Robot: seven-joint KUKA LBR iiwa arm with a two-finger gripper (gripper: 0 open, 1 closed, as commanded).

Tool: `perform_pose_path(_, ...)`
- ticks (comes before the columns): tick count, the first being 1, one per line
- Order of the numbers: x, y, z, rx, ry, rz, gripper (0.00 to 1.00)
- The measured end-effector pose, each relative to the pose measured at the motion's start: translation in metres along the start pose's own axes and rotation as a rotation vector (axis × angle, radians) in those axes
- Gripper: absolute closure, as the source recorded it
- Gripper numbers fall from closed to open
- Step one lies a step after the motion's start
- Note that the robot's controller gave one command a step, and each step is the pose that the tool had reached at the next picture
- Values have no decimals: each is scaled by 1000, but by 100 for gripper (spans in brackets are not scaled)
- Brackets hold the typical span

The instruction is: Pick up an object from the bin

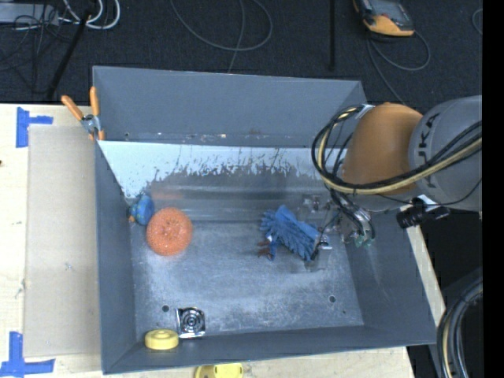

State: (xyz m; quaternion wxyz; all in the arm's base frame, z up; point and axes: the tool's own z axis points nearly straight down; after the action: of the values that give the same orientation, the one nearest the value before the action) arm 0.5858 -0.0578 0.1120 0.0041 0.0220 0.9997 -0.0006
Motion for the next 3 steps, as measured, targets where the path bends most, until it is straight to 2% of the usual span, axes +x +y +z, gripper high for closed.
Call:
perform_pose_path(1, 4, -10, 43, -1, 9, 7, 100)
perform_pose_path(2, 4, -10, 43, -1, 9, 7, 100)
perform_pose_path(3, -12, -13, -52, -1, 7, -5, 100)
